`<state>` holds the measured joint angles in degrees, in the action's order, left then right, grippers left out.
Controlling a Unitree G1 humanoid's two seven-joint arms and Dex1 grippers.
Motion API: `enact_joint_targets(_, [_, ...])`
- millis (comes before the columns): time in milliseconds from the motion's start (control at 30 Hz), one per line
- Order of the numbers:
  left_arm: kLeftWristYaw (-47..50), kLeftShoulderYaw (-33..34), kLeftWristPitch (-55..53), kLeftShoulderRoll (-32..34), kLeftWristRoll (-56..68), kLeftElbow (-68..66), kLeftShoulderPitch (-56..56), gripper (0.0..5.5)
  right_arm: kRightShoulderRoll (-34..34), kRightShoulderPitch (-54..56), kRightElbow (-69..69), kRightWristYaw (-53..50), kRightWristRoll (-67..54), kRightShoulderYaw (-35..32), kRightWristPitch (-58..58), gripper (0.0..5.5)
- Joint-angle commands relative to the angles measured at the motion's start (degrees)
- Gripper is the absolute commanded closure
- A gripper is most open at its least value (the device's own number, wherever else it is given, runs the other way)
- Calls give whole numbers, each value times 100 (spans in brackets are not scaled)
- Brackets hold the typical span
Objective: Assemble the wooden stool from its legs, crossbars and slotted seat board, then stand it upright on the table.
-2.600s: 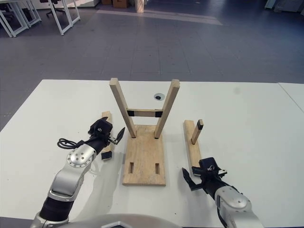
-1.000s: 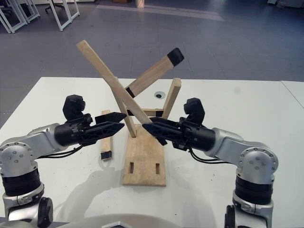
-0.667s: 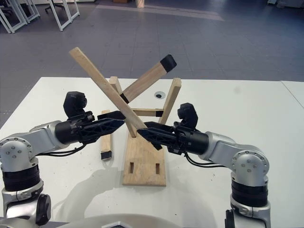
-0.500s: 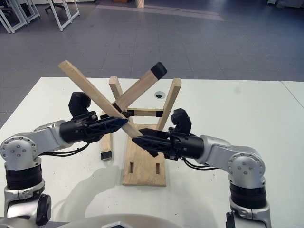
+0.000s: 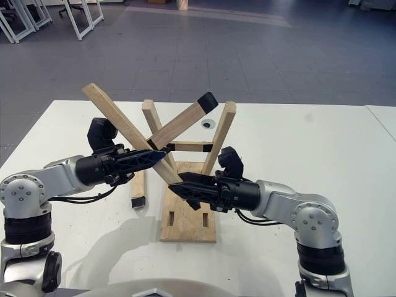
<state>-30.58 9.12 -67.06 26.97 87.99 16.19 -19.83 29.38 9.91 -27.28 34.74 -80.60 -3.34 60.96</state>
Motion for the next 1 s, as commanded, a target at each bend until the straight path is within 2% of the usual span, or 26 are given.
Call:
enact_joint_targets(33, [32, -14, 104, 33, 131, 9, -73, 336, 74, -7, -54, -36, 32, 6, -74, 338])
enact_joint_targets(200, [106, -1, 190, -15, 221, 13, -72, 336, 117, 32, 113, -412, 140, 40, 11, 338])
enact_joint_targets(233, [119, -7, 249, -39, 129, 6, -78, 337, 116, 38, 166, -488, 86, 38, 38, 300])
enact_joint_targets(433, [181, -24, 899, -261, -721, -35, 121, 338, 224, -4, 89, -564, -31, 43, 82, 191])
enact_joint_targets(533, [53, -75, 931, -13, -1130, 42, 268, 338, 534, -101, 77, -370, 209, -61, 78, 136])
enact_joint_targets(600, [-190, -44, 904, 275, -1370, 113, 333, 338, 970, -182, 84, -62, 851, 5, -74, 108])
enact_joint_targets(700, [-537, 124, 862, 706, -1500, 180, 235, 338, 1716, -408, -8, 509, 2115, 326, -529, 108])
enact_joint_targets(800, [-940, -194, 1217, 1001, -2155, 691, 386, 338, 2325, -631, -169, 442, 3821, 1097, -1159, 108])
enact_joint_targets(900, [-1369, -927, 1758, 1124, -3160, 1099, 758, 339, 2457, -742, -389, 111, 5199, 1920, -1552, 108])
enact_joint_targets(1000, [-1675, -1331, 2185, 1062, -3723, 1209, 1012, 339, 2269, -815, -617, -81, 5765, 2297, -1595, 108])
